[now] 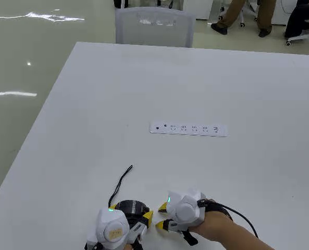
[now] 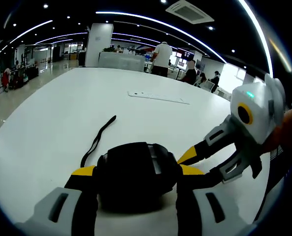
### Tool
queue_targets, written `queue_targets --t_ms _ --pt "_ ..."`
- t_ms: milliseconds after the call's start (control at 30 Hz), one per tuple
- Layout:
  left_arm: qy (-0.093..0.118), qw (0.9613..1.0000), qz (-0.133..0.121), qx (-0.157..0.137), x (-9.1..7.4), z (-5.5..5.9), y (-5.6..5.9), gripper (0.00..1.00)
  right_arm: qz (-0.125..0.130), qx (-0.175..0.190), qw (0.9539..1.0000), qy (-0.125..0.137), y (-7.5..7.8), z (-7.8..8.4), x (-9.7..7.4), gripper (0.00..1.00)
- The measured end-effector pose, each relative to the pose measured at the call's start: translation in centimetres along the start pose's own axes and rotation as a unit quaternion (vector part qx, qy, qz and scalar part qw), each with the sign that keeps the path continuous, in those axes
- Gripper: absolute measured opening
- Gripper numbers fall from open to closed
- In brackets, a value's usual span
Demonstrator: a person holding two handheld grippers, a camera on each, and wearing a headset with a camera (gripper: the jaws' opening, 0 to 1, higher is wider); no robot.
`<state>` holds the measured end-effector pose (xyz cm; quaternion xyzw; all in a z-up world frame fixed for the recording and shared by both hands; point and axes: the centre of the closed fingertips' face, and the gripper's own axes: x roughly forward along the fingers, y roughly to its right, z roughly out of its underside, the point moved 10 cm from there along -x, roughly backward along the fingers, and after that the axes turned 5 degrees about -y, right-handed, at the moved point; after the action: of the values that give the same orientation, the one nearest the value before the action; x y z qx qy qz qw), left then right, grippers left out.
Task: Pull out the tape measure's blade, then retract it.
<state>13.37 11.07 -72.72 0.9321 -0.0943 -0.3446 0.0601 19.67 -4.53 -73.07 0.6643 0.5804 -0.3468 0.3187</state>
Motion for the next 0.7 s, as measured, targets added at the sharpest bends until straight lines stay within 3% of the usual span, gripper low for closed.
queue_targets --t_ms 33,100,133,167,233,267,333,400,500,567,633,700 --pt "-0.001 1.0000 0.003 0.001 0.0 -0.1 0.0 0.61 0.004 0.007 1.0000 0.004 0.0 0.1 -0.3 0.33" --pt "-0.031 0.9990 0.025 -0.021 0.1 -0.6 -0.4 0.62 0.017 0.020 0.9996 0.015 -0.3 0.2 -1.3 0.41" --pt "-0.020 0.9995 0.023 -0.012 0.0 -0.9 -0.6 0.62 0.021 0.026 0.9993 0.019 -0.2 0.4 -1.6 0.43" --pt "0.003 0.9992 0.038 0.007 -0.4 -1.5 -0.2 0.64 0.027 0.036 0.9987 0.024 -0.1 0.7 -2.0 0.44" --pt "0.017 0.9980 0.040 0.045 -0.3 -1.4 -0.7 0.77 0.036 0.047 0.9978 0.030 -0.7 1.2 -2.9 0.49" --pt "0.023 0.9962 0.053 0.065 -0.4 -1.5 -0.9 0.82 0.040 0.060 0.9967 0.037 -1.0 1.7 -3.4 0.51" --pt "0.019 0.9939 0.067 0.085 -1.3 -1.5 -0.9 0.86 0.048 0.078 0.9950 0.040 -1.4 2.7 -4.2 0.56" --pt "0.015 0.9937 0.065 0.090 -1.5 -1.5 -2.0 0.93 0.054 0.088 0.9937 0.043 -2.0 3.4 -4.8 0.63" --pt "0.019 0.9940 0.054 0.093 -2.6 -1.5 -3.7 0.97 0.067 0.117 0.9897 0.047 -3.0 4.8 -5.8 0.71" --pt "0.022 0.9936 0.060 0.093 -3.3 -1.6 -4.6 0.99 0.071 0.158 0.9821 0.075 -3.9 5.3 -6.4 0.75" --pt "0.026 0.9932 0.083 0.077 -4.0 -1.3 -5.6 0.99 0.086 0.164 0.9803 0.069 -4.5 6.2 -7.2 0.83" --pt "0.044 0.9910 0.116 0.049 -4.8 -1.4 -6.4 0.99 0.097 0.183 0.9752 0.079 -5.3 6.8 -7.9 0.89"
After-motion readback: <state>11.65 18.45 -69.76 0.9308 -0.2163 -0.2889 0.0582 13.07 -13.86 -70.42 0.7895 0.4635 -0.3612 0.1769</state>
